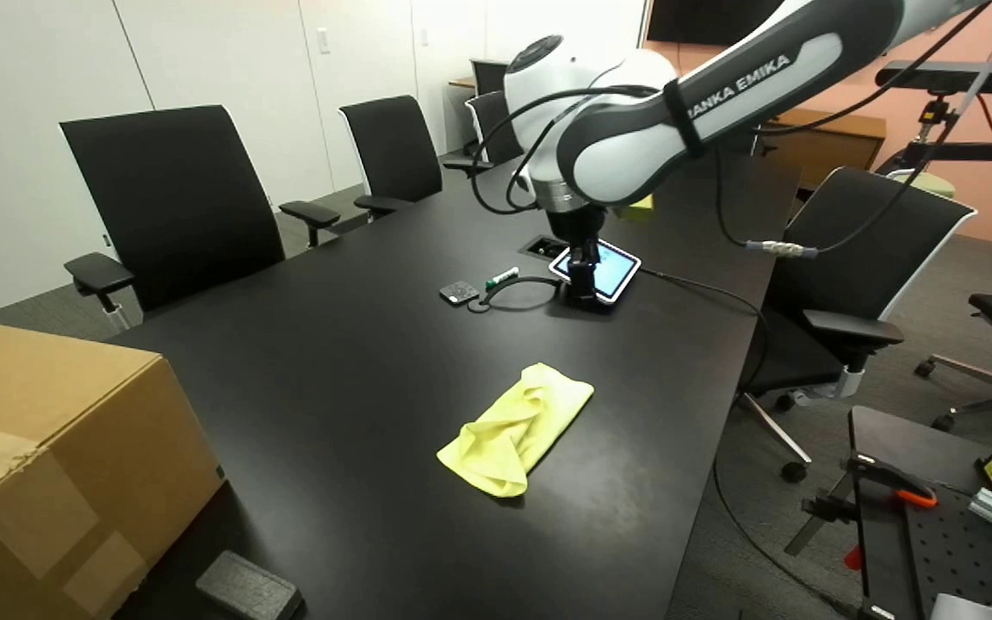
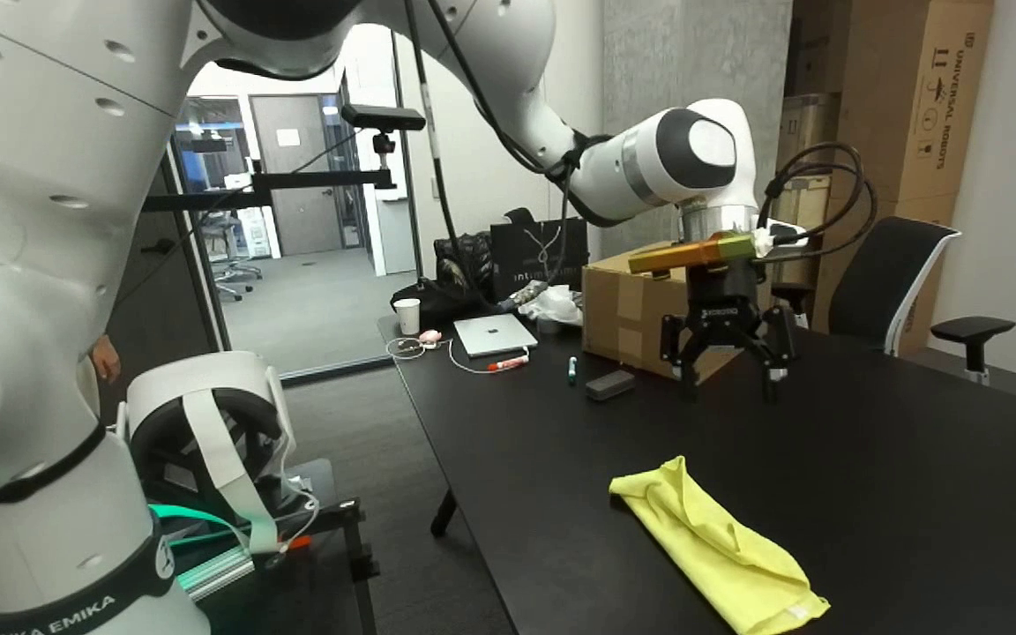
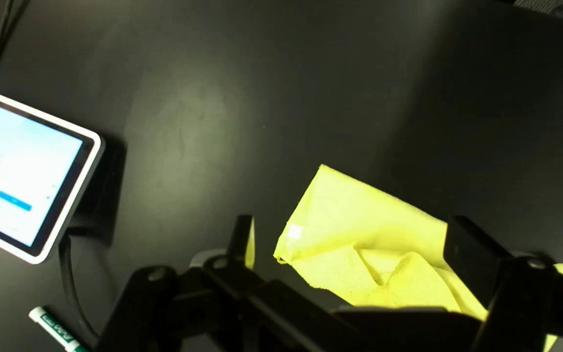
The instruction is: Fold the towel in half
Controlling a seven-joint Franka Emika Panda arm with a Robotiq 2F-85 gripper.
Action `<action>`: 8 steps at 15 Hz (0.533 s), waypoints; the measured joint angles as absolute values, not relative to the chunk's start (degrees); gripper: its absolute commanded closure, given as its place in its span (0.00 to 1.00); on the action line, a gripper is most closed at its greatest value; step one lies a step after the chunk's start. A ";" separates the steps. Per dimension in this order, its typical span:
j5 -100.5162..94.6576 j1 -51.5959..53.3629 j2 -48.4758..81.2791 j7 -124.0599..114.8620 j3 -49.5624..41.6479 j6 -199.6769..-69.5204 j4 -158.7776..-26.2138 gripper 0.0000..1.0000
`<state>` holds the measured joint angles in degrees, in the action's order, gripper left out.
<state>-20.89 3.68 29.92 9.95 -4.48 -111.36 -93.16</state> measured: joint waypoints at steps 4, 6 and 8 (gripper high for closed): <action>-19.89 2.09 17.96 9.94 -4.07 -111.63 -104.39 0.00; -19.36 1.48 11.67 9.96 -3.99 -112.29 -110.07 0.00; -18.68 0.90 5.23 9.96 -3.99 -114.05 -115.63 0.00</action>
